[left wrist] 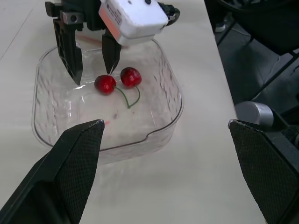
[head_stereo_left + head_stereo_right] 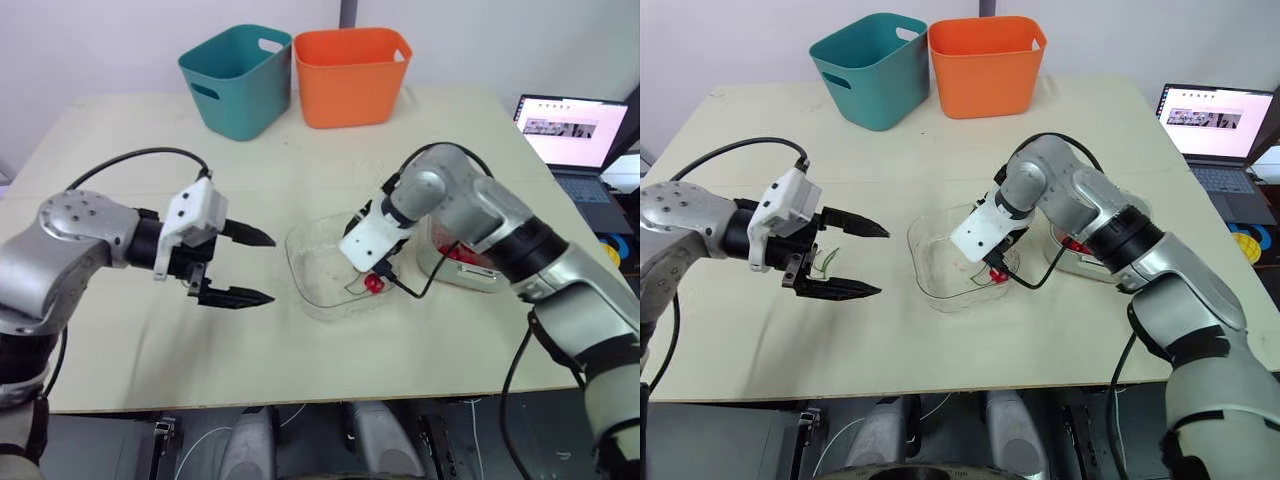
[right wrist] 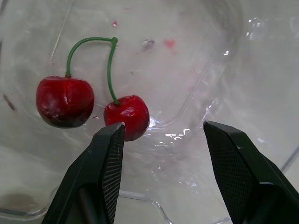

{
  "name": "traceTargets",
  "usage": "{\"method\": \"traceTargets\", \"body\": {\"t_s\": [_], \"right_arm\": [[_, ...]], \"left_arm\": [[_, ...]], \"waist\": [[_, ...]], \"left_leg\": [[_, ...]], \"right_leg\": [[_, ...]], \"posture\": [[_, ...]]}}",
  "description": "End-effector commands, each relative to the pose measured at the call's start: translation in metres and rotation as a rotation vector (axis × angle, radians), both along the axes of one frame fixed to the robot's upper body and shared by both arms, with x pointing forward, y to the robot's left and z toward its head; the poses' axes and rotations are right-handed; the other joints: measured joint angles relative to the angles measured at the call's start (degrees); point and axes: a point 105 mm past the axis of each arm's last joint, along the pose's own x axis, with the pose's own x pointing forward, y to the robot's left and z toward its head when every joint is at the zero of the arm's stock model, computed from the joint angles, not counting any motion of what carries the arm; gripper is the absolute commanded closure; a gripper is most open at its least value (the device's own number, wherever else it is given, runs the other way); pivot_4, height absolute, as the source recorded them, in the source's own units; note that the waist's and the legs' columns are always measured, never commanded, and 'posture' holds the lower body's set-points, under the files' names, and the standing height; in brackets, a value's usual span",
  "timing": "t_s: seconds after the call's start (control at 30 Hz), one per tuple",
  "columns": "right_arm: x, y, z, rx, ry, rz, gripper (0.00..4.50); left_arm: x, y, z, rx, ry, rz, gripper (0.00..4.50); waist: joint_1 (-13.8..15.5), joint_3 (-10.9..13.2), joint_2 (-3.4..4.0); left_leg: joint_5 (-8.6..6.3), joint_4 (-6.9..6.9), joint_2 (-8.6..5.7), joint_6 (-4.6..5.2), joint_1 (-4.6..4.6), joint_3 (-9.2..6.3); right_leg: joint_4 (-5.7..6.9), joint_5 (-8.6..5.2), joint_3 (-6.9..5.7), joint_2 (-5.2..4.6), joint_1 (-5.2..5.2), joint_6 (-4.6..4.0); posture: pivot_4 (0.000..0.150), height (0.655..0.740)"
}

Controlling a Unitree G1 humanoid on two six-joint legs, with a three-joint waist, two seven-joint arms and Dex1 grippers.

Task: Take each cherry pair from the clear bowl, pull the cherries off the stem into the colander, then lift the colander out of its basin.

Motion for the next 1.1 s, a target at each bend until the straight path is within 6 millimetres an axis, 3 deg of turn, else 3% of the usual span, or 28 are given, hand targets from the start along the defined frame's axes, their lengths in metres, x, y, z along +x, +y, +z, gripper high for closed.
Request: {"method": "traceTargets", "body": {"t_s": [0.03,0.17,0.47,0.7,0.8,0.93,1.1], "right_arm": [[-0.005,0.003,0.010,-0.043,0.016,-0.013,1.70],[-0.008,0.005,0.007,-0.072,0.052,-0.031,1.70],[0.012,0.005,-0.010,-0.123,-0.004,-0.063,1.70],[0.008,0.003,-0.019,-0.147,0.024,-0.057,1.70],[0.007,0.005,-0.021,-0.137,0.032,-0.057,2.23],[0.005,0.006,-0.023,-0.134,0.037,-0.057,3.42],[0.000,0.010,-0.018,-0.111,0.048,-0.053,3.51]], "left_arm": [[-0.003,-0.002,0.009,-0.018,-0.048,-0.001,0.00],[-0.001,-0.005,0.010,-0.039,-0.053,0.004,0.00],[0.000,-0.009,0.015,-0.072,-0.060,0.017,0.00],[0.000,-0.012,0.018,-0.094,-0.063,0.020,0.00],[0.001,-0.012,0.018,-0.099,-0.063,0.022,0.00],[0.002,-0.013,0.019,-0.105,-0.062,0.024,0.00],[0.004,-0.012,0.021,-0.111,-0.062,0.027,0.00]], "waist": [[0.0,0.0,0.00],[0.0,0.0,0.00],[0.0,0.0,0.00],[0.0,0.0,0.00],[0.0,0.0,0.00],[0.0,0.0,0.00],[0.0,0.0,0.00]], "left_leg": [[0.00,0.00,0.00,0.00,0.00,0.00],[0.00,0.01,0.00,0.00,0.01,-0.01],[0.00,0.02,0.00,-0.01,0.01,-0.02],[0.01,0.03,0.00,-0.01,0.02,-0.03],[0.01,0.03,-0.01,-0.01,0.02,-0.04],[0.01,0.03,0.00,-0.02,0.03,-0.05],[0.01,0.03,0.00,-0.02,0.04,-0.05]], "right_leg": [[0.01,0.01,0.00,0.00,-0.01,0.00],[0.02,0.02,-0.01,0.00,0.01,0.00],[0.03,0.02,-0.02,0.00,0.02,0.00],[0.03,0.03,-0.02,0.00,0.04,0.01],[0.03,0.04,-0.03,0.00,0.05,0.02],[0.04,0.05,-0.04,0.00,0.06,0.04],[0.04,0.05,-0.04,0.00,0.07,0.04]], "posture": [[0.150,0.7400],[0.150,0.7400],[0.150,0.7400],[0.150,0.7400],[0.150,0.7400],[0.150,0.7400],[0.150,0.7400]]}}
